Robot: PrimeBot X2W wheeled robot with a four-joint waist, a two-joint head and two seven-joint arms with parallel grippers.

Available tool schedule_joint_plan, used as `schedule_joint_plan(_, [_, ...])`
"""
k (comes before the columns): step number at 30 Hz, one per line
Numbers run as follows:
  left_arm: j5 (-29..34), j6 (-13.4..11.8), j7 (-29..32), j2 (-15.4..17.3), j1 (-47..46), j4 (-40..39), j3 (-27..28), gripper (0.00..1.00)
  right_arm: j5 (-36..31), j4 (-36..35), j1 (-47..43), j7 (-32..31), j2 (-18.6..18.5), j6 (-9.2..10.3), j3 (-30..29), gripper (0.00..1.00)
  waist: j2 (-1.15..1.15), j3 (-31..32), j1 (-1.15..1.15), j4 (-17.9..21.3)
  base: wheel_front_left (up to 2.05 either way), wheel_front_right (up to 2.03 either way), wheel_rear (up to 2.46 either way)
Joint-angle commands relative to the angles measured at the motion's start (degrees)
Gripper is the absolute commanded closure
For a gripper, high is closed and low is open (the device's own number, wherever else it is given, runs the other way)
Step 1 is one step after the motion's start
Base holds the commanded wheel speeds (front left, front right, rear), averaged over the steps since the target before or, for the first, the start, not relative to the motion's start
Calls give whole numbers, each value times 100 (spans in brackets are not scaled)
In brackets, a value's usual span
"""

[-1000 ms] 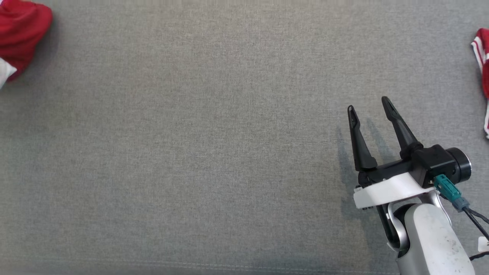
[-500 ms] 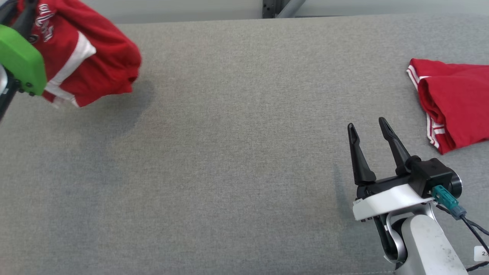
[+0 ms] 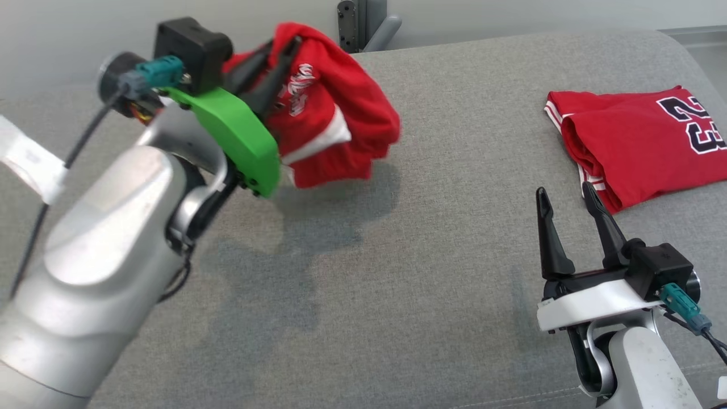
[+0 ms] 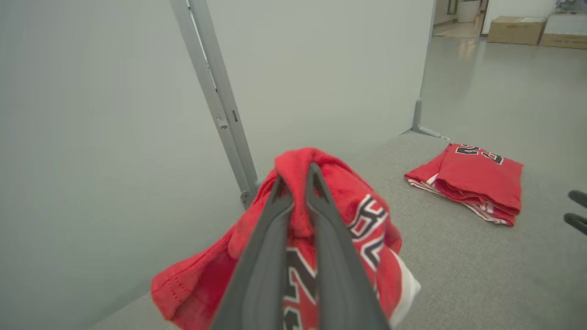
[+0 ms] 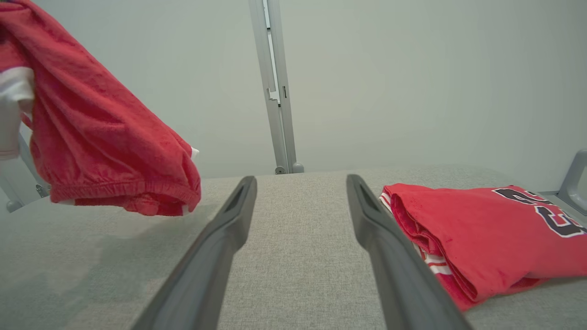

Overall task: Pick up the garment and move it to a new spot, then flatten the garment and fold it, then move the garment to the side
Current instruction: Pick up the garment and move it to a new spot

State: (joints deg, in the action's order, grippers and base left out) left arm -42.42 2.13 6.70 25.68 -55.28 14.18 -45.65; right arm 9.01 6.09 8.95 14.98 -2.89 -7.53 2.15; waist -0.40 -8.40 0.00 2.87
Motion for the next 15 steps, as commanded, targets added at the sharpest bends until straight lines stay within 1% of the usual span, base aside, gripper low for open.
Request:
schedule_joint_plan(1, [-148, -81, -71, -186, 245, -26, -16, 100, 38, -34, 4, 23, -1, 8, 11, 0, 40, -114, 0, 80, 0, 0, 0])
schedule_joint_plan(5, [-341, -144, -274, -515, 585, 264, -59, 100, 63, -76, 88, 23, -2, 9, 71, 0, 40, -298, 0, 187, 0, 0, 0])
schedule_joint_plan(8, [-258, -44, -498, -594, 745, 756, -151, 100, 71, -90, 154, 24, -2, 9, 114, 0, 40, -440, 0, 283, 0, 0, 0])
schedule_joint_plan(11, [-351, 27, -807, -683, 887, 1391, -94, 100, 70, -104, 223, 24, -2, 9, 140, 0, 40, -556, 0, 372, 0, 0, 0])
schedule_joint_plan(15, [-297, -22, -1333, -709, 946, 2357, 23, 100, 64, -125, 269, 24, -1, 9, 179, 0, 40, -689, 0, 488, 0, 0, 0])
